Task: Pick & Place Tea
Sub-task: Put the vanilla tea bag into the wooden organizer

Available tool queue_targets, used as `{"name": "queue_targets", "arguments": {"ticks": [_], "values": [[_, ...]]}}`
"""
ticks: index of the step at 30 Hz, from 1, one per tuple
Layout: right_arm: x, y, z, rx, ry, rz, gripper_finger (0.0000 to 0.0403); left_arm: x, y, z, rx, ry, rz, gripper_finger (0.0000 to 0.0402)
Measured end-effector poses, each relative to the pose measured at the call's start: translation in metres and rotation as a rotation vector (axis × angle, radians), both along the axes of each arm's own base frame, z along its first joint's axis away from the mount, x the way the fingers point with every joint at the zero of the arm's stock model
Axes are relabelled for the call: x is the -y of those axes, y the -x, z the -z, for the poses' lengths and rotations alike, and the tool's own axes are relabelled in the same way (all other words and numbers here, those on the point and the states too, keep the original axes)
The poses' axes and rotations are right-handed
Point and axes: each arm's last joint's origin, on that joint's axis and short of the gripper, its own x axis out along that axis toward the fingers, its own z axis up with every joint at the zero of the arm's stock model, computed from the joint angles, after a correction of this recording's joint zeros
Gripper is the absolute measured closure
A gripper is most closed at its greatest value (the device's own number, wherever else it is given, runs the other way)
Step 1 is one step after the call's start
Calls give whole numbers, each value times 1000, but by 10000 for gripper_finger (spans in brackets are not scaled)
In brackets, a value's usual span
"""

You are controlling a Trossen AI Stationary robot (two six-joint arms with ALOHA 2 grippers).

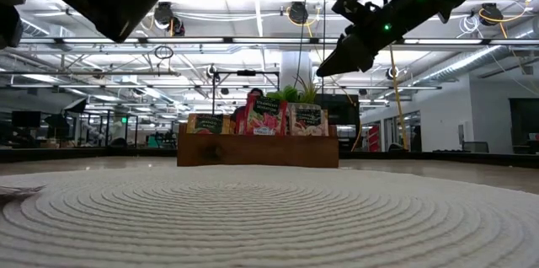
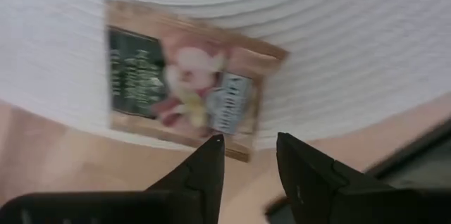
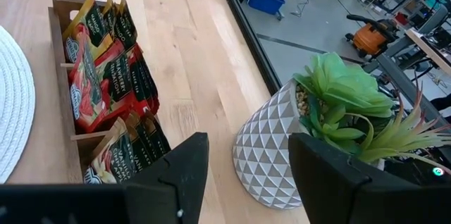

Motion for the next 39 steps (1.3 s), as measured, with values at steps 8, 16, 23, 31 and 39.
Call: {"name": "queue_targets", "arguments": {"ticks": [8, 16, 23, 31, 39], "values": [[0, 0, 0, 6, -9, 5, 220, -5, 0, 0, 54, -113, 62, 270], [0, 0, 0, 9, -14, 7, 220, -2, -5, 1, 116, -87, 112, 270], [0, 0, 0, 9, -15, 7, 220, -1, -8, 3, 156, -99, 113, 270], [0, 0, 0, 8, -15, 7, 220, -5, -4, 15, 141, -136, 78, 270], [0, 0, 0, 8, -15, 6, 220, -8, 0, 27, 140, -143, 1, 270]]}}
